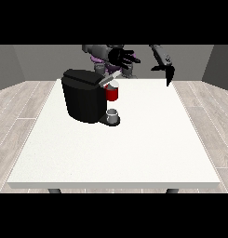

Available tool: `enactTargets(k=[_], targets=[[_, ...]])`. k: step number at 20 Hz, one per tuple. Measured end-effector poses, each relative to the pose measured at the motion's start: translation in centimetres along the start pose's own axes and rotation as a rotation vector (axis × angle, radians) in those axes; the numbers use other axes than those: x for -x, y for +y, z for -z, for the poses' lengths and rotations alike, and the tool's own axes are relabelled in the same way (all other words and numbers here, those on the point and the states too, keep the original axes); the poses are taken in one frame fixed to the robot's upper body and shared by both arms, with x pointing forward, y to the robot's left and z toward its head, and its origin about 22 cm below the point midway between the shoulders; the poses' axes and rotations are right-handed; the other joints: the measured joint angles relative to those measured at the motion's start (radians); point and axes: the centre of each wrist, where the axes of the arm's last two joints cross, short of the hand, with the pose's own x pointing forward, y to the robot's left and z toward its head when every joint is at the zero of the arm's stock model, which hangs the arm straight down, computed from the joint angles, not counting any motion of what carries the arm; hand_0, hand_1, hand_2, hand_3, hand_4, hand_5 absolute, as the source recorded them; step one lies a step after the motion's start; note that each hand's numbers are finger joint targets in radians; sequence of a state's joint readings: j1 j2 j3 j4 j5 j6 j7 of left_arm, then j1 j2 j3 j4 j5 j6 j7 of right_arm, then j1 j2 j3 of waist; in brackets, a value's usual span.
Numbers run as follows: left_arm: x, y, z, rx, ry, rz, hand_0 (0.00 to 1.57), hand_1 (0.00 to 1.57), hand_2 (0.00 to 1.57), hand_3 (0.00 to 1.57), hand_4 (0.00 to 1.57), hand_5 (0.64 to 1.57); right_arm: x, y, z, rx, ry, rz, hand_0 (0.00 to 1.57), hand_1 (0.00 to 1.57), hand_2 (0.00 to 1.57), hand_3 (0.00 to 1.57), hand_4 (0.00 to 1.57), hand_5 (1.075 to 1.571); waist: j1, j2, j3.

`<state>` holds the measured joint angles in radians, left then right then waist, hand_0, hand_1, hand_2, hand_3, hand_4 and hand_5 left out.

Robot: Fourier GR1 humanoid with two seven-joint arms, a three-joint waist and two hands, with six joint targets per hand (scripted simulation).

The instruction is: Insert the coffee pod into the coffee machine and close the lid

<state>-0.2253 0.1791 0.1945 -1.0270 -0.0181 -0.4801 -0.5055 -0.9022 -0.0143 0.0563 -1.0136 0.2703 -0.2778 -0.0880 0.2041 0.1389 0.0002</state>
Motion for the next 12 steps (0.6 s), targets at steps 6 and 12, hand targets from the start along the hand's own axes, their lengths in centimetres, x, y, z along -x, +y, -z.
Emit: enactTargets(k=[6,12], targets=[[0.7,-0.1,-0.3,-0.013,0.004,-0.012,0.00,0.00,0.00,0.00,0.40,1.571,0.2,1.7,-1.0,-0.080,-0.035,0.024,0.00,0.00,0.00,0.00,0.47,1.571,-0.003,-0.010,-0.0004],[1.4,-1.2,0.1,0.010,0.002,-0.021,0.00,0.00,0.00,0.00,0.17,1.571,1.3,4.2,-3.9,-0.222,-0.075,0.048,0.00,0.00,0.00,0.00,0.51,1.571,0.006,-0.021,-0.0003]])
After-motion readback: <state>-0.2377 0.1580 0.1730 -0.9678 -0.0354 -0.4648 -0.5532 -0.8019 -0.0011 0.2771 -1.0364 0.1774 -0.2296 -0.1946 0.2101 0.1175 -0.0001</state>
